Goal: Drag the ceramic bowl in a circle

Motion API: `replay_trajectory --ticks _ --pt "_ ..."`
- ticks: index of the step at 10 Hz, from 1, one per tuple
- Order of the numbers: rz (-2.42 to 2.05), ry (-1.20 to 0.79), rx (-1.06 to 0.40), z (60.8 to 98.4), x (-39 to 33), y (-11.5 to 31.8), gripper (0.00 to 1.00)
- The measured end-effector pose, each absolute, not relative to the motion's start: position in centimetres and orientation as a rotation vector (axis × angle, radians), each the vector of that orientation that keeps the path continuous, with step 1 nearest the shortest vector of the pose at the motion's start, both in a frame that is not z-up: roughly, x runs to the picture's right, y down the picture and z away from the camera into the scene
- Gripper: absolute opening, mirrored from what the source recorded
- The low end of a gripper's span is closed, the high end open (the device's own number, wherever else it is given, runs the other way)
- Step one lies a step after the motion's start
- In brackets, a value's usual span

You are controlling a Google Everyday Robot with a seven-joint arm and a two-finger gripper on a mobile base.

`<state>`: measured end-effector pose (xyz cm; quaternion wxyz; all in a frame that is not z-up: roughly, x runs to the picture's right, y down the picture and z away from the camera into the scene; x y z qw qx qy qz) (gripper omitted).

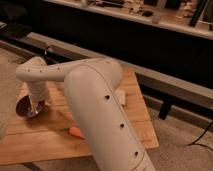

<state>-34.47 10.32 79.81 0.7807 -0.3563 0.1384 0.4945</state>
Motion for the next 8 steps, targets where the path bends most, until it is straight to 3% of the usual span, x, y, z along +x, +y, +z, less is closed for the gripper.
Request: replay_trajectory --ticks 3,4,6,8 --pt "1.054 0.314 -0.761 80.51 -34.66 10.83 0.39" --pt "1.051 0.318 -0.758 80.54 -34.56 10.73 0.25" --pt "1.039 0.329 -0.756 80.23 -34.29 10.6 0.07" --pt "1.017 0.35 -0.751 79.88 -33.72 10.74 0.0"
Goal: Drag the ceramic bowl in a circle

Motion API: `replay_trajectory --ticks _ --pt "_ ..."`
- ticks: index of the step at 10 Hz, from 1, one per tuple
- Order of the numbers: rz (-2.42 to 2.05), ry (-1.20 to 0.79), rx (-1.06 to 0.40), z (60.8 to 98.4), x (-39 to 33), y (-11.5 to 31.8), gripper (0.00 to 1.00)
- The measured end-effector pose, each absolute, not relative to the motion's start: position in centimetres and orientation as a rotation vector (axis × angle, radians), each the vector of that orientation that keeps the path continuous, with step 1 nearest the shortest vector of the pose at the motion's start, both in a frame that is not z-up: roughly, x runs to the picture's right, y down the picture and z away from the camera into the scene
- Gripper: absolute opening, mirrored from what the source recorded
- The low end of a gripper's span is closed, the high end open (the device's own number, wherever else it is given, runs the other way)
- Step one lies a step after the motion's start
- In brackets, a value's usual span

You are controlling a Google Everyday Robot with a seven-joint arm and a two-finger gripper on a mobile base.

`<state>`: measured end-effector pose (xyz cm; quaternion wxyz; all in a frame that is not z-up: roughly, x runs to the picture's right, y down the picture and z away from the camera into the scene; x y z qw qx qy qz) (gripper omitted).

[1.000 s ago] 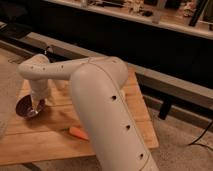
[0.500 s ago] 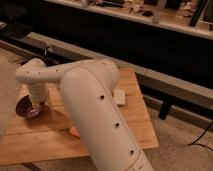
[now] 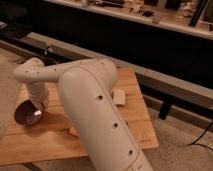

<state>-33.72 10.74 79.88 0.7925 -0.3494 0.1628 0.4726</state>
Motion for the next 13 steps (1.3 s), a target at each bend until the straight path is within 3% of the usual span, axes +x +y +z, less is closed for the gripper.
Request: replay_trajectory --ticks 7,13 --pt "0.972 0.499 -0.724 79.9 -26.3 12.3 0.0" --pt "1.14 0.544 -0.63 82.3 -18.4 6.6 0.0"
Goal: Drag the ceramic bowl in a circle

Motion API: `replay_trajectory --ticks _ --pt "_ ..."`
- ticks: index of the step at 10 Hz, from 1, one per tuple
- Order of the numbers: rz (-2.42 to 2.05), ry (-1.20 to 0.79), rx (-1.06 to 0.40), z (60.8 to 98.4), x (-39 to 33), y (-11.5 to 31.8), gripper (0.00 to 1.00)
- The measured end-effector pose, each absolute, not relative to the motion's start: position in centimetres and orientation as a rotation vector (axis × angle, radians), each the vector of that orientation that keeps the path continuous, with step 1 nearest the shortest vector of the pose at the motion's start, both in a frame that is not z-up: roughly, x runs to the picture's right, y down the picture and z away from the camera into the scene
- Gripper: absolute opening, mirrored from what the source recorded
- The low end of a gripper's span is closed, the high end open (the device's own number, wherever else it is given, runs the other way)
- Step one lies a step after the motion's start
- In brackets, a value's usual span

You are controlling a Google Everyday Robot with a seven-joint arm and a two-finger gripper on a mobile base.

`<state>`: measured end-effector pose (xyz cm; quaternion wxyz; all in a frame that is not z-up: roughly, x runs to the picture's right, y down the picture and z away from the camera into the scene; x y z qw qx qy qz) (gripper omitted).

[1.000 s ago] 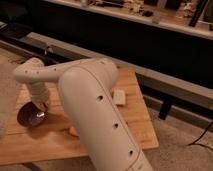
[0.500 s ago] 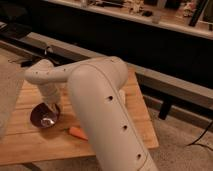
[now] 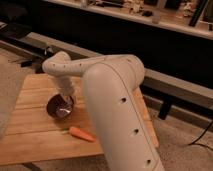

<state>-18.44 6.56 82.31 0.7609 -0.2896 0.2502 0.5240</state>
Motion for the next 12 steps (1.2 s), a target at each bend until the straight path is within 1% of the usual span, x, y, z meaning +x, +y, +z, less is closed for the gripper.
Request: replay_trajectory --ticks 3,8,10,12 --pt "1.153 0.51 -0.634 83.2 -21.1 4.8 0.0" --pt "1.136 0.453 -0.713 84.0 -27.1 5.4 0.0" --pt "1.111 0.429 -0.749 83.3 -28.9 6.0 0.0" --pt "1.072 0.415 -0.782 81.8 -29.9 7.0 0.0"
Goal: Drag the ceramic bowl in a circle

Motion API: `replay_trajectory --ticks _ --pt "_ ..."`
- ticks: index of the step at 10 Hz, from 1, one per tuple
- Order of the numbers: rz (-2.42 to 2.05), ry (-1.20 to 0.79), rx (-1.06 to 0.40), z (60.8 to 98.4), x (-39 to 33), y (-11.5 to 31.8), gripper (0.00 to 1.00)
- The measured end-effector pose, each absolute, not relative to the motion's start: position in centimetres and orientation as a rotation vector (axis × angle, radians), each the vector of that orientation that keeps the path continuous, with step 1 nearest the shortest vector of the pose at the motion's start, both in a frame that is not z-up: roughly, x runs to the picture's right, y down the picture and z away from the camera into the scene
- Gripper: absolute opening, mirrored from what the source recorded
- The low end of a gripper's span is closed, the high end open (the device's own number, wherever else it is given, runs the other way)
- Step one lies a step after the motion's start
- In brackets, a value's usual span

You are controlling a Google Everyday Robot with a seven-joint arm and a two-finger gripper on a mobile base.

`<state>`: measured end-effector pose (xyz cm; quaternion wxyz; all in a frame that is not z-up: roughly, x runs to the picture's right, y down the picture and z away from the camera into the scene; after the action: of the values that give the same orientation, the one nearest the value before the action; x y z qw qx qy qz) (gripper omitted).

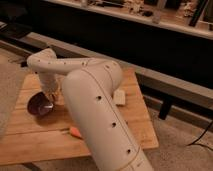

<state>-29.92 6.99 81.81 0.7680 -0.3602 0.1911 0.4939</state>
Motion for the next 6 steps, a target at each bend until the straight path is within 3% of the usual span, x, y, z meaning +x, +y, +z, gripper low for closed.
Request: replay_trajectory --ticks 6 --pt "0.998 0.446 -0.836 77.5 -26.0 11.3 0.0"
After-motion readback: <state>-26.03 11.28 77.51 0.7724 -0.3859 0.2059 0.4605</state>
